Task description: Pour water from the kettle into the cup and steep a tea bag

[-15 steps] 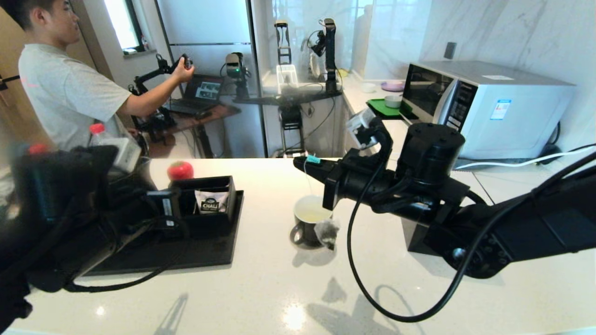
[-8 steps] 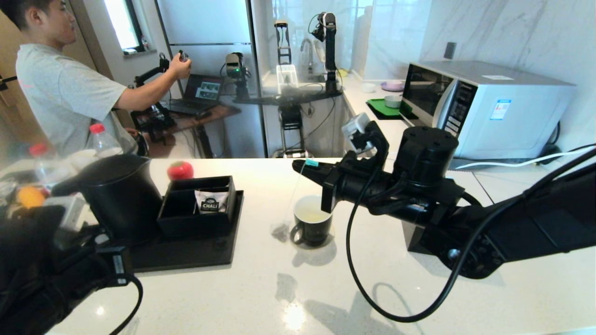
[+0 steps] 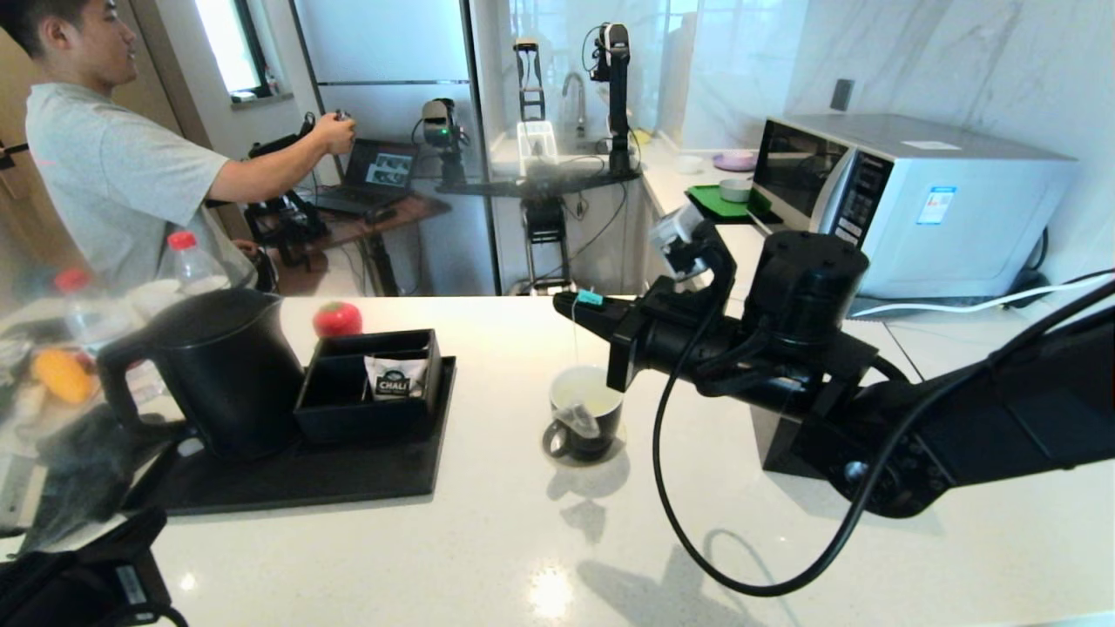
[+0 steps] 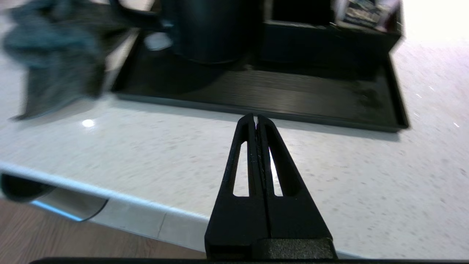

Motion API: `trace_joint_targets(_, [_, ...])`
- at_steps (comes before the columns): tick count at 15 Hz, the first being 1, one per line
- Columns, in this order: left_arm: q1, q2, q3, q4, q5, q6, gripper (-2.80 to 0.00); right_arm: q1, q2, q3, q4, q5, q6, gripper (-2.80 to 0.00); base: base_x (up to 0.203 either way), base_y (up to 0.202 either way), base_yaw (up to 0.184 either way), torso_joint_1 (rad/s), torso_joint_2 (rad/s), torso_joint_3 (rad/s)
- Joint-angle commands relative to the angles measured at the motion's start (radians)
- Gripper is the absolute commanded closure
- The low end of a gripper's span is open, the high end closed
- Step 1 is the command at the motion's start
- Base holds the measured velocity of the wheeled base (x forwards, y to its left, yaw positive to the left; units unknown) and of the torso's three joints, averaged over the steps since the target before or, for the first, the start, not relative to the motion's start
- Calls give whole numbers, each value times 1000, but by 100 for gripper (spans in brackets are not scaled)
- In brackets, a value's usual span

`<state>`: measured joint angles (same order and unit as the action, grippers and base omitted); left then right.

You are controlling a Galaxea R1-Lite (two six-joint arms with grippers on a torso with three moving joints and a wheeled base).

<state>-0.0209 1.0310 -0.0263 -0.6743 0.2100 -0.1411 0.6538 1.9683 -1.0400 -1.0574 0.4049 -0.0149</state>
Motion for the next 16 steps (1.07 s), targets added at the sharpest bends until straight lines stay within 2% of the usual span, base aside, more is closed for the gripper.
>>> trace_joint_targets(1, [61, -114, 25, 12, 2, 0, 0, 0, -9, 0, -6, 3, 0, 0, 0, 0, 0, 0, 0, 0])
trace_joint_targets(5, [68, -309, 26, 151, 1, 1, 0, 0, -16, 1, -3, 2, -2, 0, 0, 0, 0, 0, 0, 0])
trace_joint_targets(10, [11, -738, 15, 494, -9, 27, 0, -3, -38, 35, -5, -1, -7, 0, 0, 0, 0, 0, 0, 0])
trace_joint_targets(12, [7, -858, 10, 584, -87, 51, 0, -10, -40, 32, -6, -1, -16, 0, 0, 0, 0, 0, 0, 0])
trace_joint_targets(14, [14, -993, 19, 632, -172, 125, 0, -13, -46, 29, -4, 0, -31, 0, 0, 0, 0, 0, 0, 0])
trace_joint_targets(15, [17, -1026, 24, 666, -202, 168, 0, -13, -54, 40, -5, 0, -33, 0, 0, 0, 0, 0, 0, 0])
trace_joint_targets(16, [19, -1031, 26, 680, -216, 181, 0, -13, -55, 53, -7, 0, -34, 0, 0, 0, 0, 0, 0, 0])
